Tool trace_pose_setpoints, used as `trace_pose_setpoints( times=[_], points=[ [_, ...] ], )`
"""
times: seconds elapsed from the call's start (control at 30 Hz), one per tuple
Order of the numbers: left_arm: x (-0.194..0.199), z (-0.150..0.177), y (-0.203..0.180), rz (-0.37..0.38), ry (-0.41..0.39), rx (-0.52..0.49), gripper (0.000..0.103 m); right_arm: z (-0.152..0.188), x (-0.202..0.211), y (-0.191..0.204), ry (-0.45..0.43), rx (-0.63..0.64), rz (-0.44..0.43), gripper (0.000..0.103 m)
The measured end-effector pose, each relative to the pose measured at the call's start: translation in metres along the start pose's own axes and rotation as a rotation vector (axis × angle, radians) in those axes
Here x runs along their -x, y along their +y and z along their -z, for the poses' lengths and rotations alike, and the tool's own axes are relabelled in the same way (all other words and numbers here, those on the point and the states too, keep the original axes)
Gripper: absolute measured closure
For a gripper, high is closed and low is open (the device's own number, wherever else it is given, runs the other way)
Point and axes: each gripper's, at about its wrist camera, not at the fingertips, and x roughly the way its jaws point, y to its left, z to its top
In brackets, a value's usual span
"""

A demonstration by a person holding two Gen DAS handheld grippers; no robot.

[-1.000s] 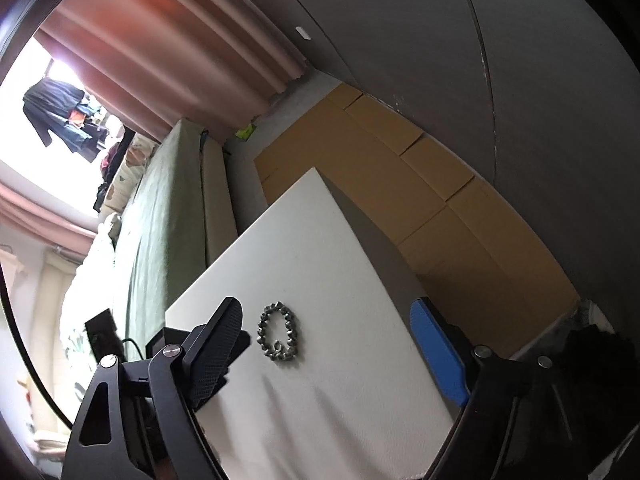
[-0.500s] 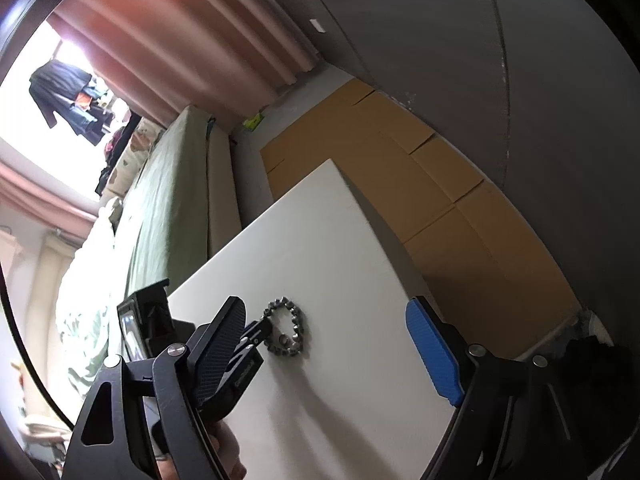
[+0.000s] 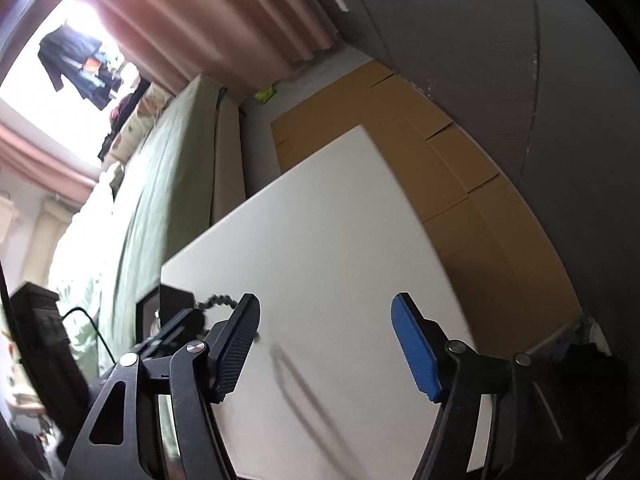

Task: Organize jewelry
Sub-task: 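Move the left gripper to the grey metal bead bracelet and grasp it, then carry the grey bracelet into the box with left while right grasps the silver ring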

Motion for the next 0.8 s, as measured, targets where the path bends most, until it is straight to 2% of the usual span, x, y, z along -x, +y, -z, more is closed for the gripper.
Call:
trace_pose_setpoints(
  times=[0.33,0.67,0.8],
  points=[
    [0.035,-0.004,0.041,0.007,-0.069,0.095,0.094,0.018,-0.041,0.049,0.098,0.134,0.003,0.045],
    [0.068,-0.015,0.092,-0.002,-0.130,0.178,0.094,0.032,-0.085,0.086,0.181,0.236,0.044,0.070],
    [0.080,-0.020,0.106,-0.002,-0.156,0.195,0.094,0.035,-0.097,0.096,0.198,0.269,0.077,0.070]
  ],
)
